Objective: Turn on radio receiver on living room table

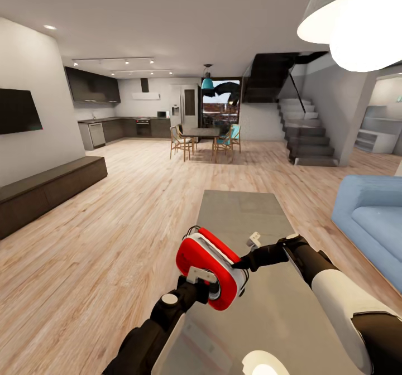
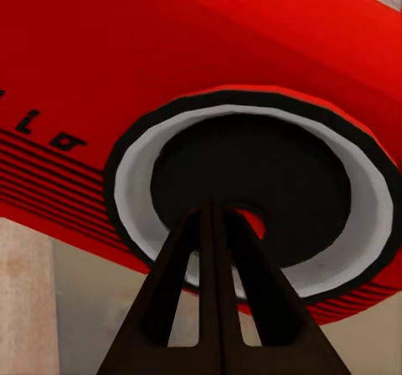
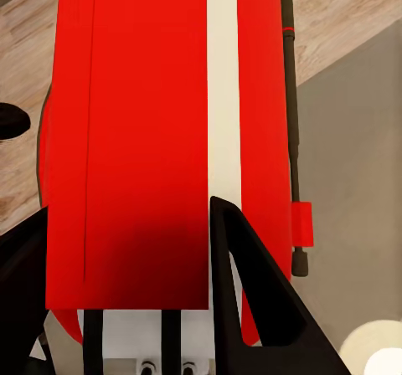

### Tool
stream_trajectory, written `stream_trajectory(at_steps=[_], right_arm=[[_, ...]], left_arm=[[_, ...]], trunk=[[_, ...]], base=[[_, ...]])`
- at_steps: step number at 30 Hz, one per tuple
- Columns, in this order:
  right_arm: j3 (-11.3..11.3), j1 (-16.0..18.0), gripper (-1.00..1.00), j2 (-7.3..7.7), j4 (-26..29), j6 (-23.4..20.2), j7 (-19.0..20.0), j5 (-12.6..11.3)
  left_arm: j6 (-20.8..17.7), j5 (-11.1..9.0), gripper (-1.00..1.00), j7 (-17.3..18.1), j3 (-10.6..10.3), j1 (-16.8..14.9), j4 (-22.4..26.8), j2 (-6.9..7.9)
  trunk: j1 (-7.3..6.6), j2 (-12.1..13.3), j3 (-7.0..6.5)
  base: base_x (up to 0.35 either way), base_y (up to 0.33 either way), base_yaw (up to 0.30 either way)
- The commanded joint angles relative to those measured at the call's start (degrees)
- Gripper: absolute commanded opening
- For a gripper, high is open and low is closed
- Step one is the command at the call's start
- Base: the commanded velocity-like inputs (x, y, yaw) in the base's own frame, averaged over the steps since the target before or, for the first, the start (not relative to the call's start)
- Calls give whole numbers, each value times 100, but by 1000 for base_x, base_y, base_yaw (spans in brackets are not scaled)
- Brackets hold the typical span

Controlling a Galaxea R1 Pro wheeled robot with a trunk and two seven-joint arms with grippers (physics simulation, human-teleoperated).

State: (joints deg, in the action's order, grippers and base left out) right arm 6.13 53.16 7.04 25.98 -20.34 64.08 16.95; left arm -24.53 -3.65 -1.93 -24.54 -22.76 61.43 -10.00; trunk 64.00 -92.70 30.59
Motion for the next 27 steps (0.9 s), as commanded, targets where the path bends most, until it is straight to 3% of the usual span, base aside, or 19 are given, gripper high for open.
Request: stream_trajectory(at_steps=[1,13,27], right_arm=[[-16,1,-100,-1,4,-5,1,-25],[-8,1,-100,-6,4,-11,12,-25],[-7,1,-100,-28,4,-14,26,-59]], left_arm=[[0,-2,-100,0,1,-16,-7,0],[15,-36,-100,-11,2,-309,-463,0],[177,-58,-100,11,-3,-334,-760,0]], trunk=[[0,0,0],[0,0,0],[0,0,0]], base=[[0,0,0],[0,0,0],[0,0,0]])
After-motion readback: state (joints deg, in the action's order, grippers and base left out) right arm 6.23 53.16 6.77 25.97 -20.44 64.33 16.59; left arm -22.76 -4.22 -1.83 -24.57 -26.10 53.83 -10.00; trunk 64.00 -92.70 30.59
